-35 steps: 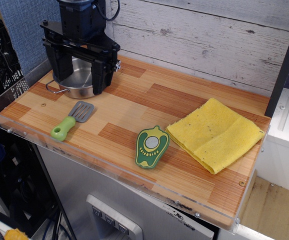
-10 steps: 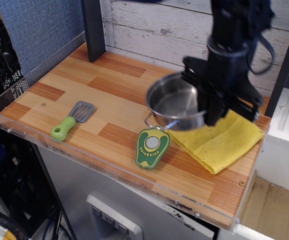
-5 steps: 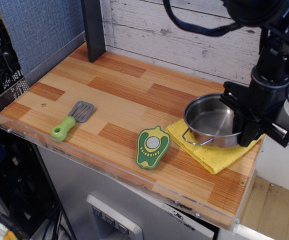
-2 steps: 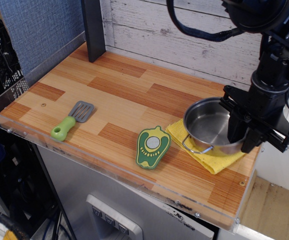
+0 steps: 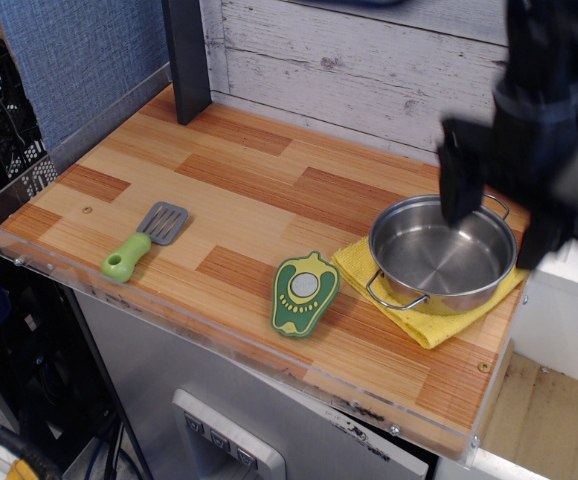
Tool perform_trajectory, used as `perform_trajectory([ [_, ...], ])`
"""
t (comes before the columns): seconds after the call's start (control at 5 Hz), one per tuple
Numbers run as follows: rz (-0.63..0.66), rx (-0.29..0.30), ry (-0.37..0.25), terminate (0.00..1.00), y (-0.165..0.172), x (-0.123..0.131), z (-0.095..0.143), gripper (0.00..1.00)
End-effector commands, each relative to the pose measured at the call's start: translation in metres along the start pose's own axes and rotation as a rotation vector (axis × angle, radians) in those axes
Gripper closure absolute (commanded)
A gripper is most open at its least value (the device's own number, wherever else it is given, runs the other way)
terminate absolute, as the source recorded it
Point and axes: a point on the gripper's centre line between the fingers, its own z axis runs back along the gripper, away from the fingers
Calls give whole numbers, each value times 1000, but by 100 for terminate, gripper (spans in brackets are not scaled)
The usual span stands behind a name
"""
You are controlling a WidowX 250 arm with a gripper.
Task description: Place the pot on top of the napkin.
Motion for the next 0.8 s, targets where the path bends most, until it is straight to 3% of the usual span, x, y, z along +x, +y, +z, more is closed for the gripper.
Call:
perform_trajectory([
  [0.0, 299, 39, 85, 0, 61, -47, 102, 0],
  [0.2, 392, 80, 187, 0, 92, -66, 106, 0],
  [0.4, 397, 141, 248, 0, 111, -76, 87, 0],
  [0.6, 399, 157, 260, 0, 126, -77, 77, 0],
])
